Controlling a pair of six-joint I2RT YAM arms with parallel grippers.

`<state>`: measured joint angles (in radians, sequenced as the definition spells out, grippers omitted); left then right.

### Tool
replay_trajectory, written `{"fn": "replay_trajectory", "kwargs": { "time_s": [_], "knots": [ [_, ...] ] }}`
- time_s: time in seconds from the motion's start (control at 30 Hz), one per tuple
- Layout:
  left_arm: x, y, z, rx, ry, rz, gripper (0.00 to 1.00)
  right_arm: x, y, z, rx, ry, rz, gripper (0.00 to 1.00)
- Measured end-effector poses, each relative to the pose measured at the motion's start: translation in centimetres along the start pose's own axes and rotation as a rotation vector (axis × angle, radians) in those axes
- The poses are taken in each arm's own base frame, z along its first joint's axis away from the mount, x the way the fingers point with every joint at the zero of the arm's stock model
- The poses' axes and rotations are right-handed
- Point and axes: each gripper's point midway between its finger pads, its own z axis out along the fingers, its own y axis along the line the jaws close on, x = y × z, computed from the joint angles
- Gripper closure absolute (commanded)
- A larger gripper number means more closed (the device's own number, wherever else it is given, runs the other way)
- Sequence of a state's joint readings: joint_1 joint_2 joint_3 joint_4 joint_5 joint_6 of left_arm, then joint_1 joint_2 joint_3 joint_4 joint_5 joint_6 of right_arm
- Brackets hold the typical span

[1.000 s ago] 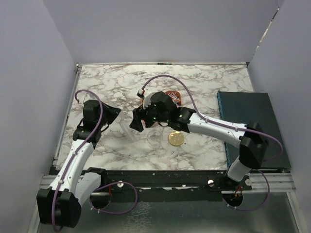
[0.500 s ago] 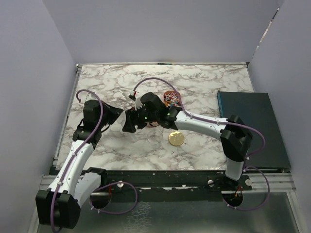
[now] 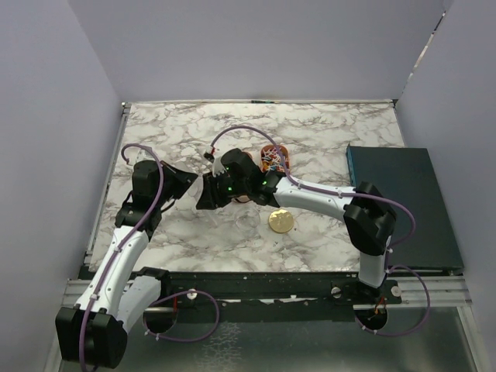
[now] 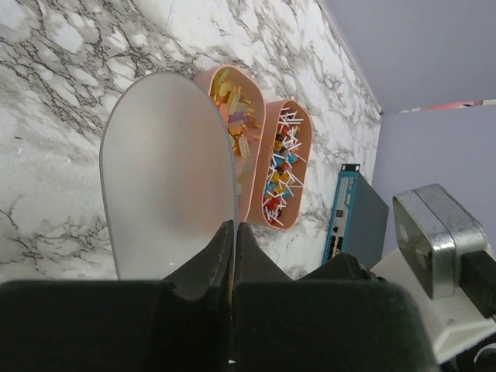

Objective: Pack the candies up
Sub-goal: Pick up the spatula from the center of the board.

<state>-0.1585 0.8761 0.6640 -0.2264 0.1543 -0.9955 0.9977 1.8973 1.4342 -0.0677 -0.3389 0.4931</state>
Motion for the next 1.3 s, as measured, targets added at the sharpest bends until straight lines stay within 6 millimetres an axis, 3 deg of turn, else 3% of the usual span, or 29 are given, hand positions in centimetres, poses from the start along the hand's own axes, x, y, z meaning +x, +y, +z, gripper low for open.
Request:
{"fn": "replay_trajectory", "kwargs": {
  "time_s": [0.13,0.2,0.27,0.37,0.43,0.53,0.67,0.77,0.9,1.1,1.2,1.3],
  "knots": [
    [-0.2,-0.3,-0.3,0.013,-0.010,0.003,0.98,-0.1,-0.7,-0.1,0.019,0.001,0.018,0.99],
    [-0.3,-0.4,-0.3,0.016,-0.012,0.004,0.68,0.0,-0.8,-0.1,0.026,0.005,0.021,0.99],
    [-0.2,-0.4,-0.4,0.017,-0.009,0.005,0.46,0.1,-0.9,-0.2,0.028,0.008,0.018,0.99],
    [0.1,-0.7,-0.5,0.030,0.006,0.007,0.21,0.3,-0.8,-0.3,0.034,0.016,0.007,0.99],
    [0.2,-0.9,-0.7,0.040,0.016,0.023,0.12,0.3,-0.9,-0.7,0.054,0.017,-0.009,0.99],
    [-0.2,-2.1,-1.1,0.070,0.018,0.061,0.08,-0.2,-1.1,-2.2,0.089,0.009,-0.038,0.99],
    [-0.9,-4.5,-2.0,0.140,0.015,0.122,0.07,-0.9,-1.4,-6.5,0.134,-0.021,-0.077,0.99],
    [-1.3,-6.6,-2.9,0.206,0.019,0.198,0.07,-1.3,-2.4,-9.9,0.183,-0.052,-0.094,0.99],
    [-1.4,-8.0,-2.9,0.252,0.044,0.285,0.06,-1.0,-4.3,-13.9,0.256,-0.078,-0.104,0.99],
    [-0.4,-8.9,-2.1,0.316,0.135,0.408,0.06,1.2,-5.5,-17.9,0.314,-0.048,-0.099,0.99],
    [0.6,-9.7,-1.8,0.364,0.187,0.455,0.06,2.0,-4.9,-19.3,0.298,-0.033,-0.102,0.99],
    [2.9,-11.5,-1.7,0.441,0.267,0.527,0.07,2.5,-3.6,-20.3,0.246,-0.021,-0.108,0.99]
  ]
}}
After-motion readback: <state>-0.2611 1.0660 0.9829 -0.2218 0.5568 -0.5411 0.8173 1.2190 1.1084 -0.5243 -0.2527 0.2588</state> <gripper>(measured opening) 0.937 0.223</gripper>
